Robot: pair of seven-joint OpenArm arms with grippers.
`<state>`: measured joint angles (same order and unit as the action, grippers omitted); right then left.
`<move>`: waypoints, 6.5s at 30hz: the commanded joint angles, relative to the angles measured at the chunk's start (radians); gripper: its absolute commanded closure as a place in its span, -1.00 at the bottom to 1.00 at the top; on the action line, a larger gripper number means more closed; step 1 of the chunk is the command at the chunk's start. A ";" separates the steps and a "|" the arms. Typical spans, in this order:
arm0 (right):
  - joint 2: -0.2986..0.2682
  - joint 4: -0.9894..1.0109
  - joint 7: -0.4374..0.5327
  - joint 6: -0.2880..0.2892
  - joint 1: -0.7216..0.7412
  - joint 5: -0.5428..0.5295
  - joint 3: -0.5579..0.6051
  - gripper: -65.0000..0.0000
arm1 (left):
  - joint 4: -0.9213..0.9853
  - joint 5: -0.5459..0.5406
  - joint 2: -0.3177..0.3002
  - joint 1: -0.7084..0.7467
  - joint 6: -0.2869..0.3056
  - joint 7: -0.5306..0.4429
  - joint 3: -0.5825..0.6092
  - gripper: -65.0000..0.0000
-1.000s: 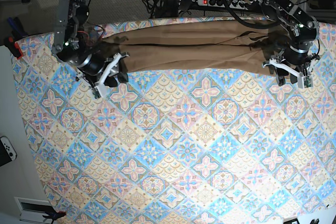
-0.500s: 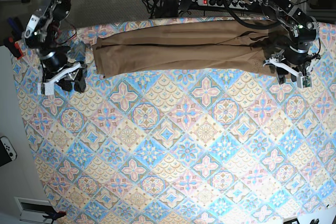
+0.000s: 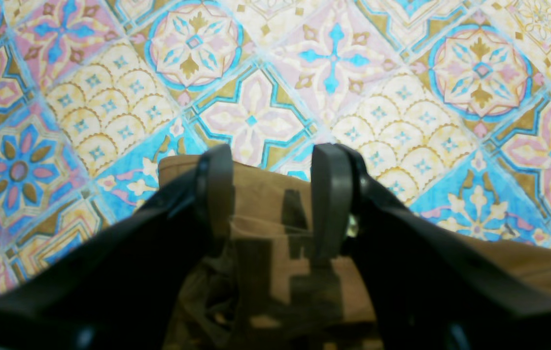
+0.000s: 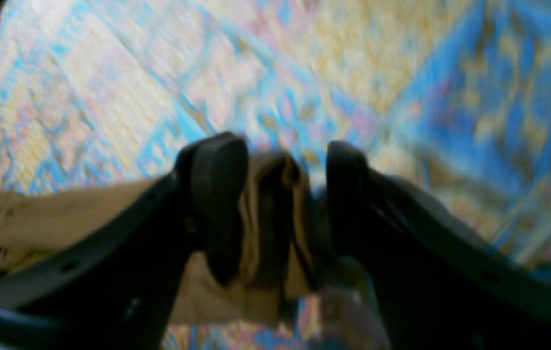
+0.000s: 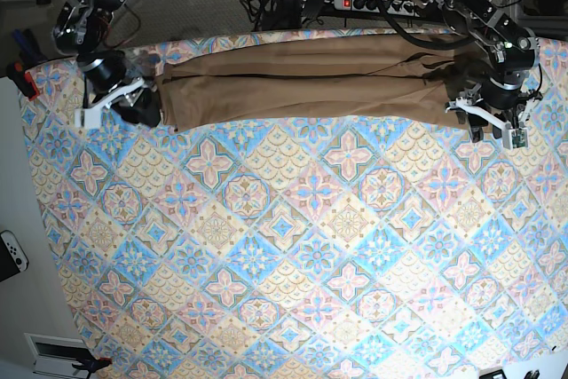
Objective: Layout the t-shirt on the table in an organized manner, then fold the t-shirt properly
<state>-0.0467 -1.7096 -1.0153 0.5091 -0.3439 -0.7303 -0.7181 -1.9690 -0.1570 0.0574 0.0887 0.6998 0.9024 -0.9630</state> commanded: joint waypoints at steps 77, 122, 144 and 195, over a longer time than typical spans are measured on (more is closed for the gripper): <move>-0.106 0.254 -0.261 0.187 0.506 0.578 -0.022 1.00 | -0.016 0.096 -0.012 -0.004 -0.002 -0.018 0.037 0.21; 0.192 -0.214 -0.261 0.187 0.283 1.073 0.446 1.00 | -0.016 0.098 -0.006 -0.004 -0.002 -0.018 0.043 0.21; 0.199 -0.214 -0.262 0.185 0.283 0.989 0.650 1.00 | -0.014 0.098 -0.006 -0.004 -0.002 -0.018 0.043 0.21; 0.117 -0.171 -0.302 0.189 0.326 0.433 0.406 1.00 | -0.014 0.159 -0.004 -0.004 -0.002 -0.013 0.094 0.21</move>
<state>0.0746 -1.8660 -1.3357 0.6964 -0.0353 -0.2844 -0.3111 -1.9678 0.0128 0.0605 0.0940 0.6987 0.9066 -0.8715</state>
